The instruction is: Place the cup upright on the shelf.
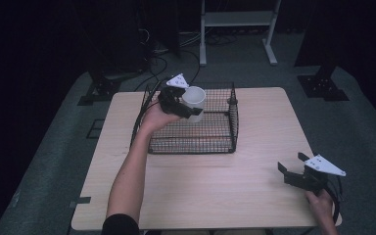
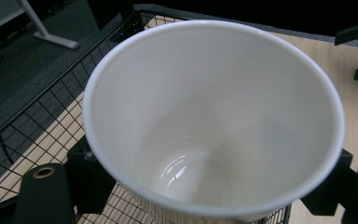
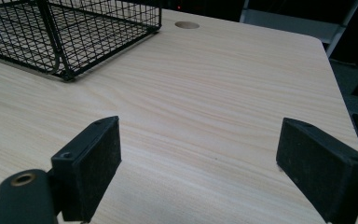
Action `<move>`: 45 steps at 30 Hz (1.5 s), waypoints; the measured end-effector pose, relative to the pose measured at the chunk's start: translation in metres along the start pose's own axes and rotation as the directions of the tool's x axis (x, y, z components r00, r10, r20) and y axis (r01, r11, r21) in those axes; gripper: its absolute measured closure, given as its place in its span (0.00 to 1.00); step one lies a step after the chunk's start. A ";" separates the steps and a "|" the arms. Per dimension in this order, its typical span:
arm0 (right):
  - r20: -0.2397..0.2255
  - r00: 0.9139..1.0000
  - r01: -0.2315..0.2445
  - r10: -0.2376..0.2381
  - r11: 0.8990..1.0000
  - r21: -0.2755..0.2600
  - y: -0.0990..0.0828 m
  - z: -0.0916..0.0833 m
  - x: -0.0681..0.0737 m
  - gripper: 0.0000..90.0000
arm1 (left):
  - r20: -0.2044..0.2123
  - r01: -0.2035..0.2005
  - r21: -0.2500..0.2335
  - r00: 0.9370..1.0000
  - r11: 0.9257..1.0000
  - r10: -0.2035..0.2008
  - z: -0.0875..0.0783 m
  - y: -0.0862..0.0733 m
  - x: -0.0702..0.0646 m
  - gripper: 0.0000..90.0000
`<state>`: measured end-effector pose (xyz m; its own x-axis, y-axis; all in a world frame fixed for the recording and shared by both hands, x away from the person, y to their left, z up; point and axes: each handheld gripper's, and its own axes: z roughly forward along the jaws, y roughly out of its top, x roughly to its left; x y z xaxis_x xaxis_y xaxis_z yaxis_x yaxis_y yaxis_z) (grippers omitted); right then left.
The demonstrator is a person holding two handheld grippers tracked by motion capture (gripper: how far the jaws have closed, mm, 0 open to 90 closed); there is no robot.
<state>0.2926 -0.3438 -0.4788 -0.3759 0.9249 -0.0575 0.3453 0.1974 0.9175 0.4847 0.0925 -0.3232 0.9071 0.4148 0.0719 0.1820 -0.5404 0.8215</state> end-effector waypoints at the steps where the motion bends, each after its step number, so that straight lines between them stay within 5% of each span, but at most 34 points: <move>1: 0.000 1.000 0.000 0.000 1.000 0.000 0.000 0.000 0.000 0.15 | 0.004 0.002 0.001 1.000 1.000 -0.002 0.002 -0.001 0.001 0.23; 14: -0.004 1.000 -0.001 0.001 1.000 -0.001 0.000 0.000 0.000 0.15 | 0.038 0.051 0.042 0.998 0.998 -0.053 0.021 -0.014 0.016 0.23; 45: -0.007 1.000 -0.004 0.004 1.000 -0.004 0.000 0.000 -0.001 0.14 | 0.058 0.088 0.146 0.994 0.985 -0.097 0.056 -0.040 0.030 0.23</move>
<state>0.2925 -0.3448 -0.4787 -0.3809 0.9232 -0.0509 0.3433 0.1923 0.9193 0.5260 0.0849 -0.3856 0.9054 0.4226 -0.0412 0.3148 -0.6029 0.7331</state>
